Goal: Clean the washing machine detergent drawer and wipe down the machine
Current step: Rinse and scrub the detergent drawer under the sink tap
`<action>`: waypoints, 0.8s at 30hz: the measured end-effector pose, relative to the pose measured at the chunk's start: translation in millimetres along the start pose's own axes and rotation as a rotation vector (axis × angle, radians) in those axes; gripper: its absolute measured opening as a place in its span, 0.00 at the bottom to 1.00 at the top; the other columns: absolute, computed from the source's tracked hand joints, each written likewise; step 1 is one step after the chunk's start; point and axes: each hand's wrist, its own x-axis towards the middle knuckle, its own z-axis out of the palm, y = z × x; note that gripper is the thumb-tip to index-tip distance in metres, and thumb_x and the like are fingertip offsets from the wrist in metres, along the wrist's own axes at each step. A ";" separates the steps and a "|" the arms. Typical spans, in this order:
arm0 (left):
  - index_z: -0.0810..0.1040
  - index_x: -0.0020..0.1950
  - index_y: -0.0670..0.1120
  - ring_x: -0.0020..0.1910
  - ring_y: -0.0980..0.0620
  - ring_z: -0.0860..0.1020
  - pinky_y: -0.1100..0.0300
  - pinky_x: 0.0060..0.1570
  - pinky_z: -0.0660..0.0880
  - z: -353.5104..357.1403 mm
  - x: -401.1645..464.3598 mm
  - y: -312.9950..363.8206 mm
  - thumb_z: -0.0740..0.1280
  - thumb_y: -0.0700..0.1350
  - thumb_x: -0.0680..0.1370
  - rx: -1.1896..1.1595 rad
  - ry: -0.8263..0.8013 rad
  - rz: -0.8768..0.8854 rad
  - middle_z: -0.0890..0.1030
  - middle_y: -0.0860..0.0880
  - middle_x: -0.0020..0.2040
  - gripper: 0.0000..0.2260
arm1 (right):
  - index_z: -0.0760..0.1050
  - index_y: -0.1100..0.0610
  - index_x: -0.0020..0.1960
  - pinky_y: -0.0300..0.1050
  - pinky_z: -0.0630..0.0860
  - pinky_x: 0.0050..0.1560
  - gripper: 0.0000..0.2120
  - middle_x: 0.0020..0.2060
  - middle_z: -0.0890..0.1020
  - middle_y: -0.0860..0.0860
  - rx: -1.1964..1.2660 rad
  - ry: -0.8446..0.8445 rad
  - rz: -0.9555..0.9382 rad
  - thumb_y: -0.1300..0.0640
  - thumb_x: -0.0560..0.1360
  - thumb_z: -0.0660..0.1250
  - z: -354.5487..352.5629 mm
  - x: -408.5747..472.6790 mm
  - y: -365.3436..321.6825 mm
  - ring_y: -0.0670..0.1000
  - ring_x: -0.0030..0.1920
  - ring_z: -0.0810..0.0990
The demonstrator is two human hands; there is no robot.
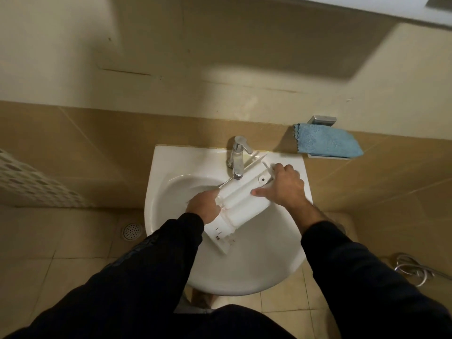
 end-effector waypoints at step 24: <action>0.74 0.65 0.46 0.55 0.51 0.74 0.64 0.53 0.68 3.1 -4.1 51.9 0.75 0.60 0.69 -0.518 0.361 -0.075 0.73 0.48 0.58 0.29 | 0.68 0.50 0.63 0.47 0.69 0.40 0.29 0.52 0.80 0.53 0.251 0.340 0.126 0.41 0.68 0.74 -74.2 -134.5 -15.9 0.61 0.51 0.80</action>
